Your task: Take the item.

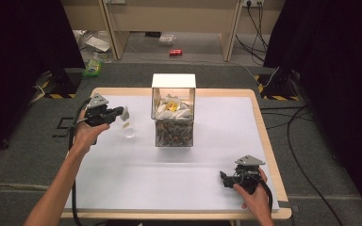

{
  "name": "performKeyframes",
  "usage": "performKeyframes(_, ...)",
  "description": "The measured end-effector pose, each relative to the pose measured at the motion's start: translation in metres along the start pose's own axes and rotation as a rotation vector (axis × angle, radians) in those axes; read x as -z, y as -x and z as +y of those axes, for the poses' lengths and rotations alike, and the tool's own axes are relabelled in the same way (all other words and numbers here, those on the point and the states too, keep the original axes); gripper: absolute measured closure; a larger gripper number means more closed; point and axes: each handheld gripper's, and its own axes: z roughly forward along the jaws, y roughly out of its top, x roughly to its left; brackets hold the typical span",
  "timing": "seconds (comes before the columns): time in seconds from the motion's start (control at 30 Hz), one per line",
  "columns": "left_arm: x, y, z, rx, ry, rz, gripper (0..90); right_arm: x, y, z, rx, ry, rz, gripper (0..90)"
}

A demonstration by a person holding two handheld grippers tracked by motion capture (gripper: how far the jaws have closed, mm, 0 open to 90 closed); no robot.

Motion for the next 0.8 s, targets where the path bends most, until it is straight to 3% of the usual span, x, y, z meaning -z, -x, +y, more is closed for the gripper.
performKeyframes(0.37,-0.011,-0.001,-0.014,0.011,-0.045,0.0,88.5,0.0,0.0,0.0,0.0,0.0,0.0,8.2)
performKeyframes(0.8,-0.025,0.001,-0.024,-0.007,-0.101,0.011,87.9,0.0,0.0,0.0,0.0,0.0,0.0,8.2)
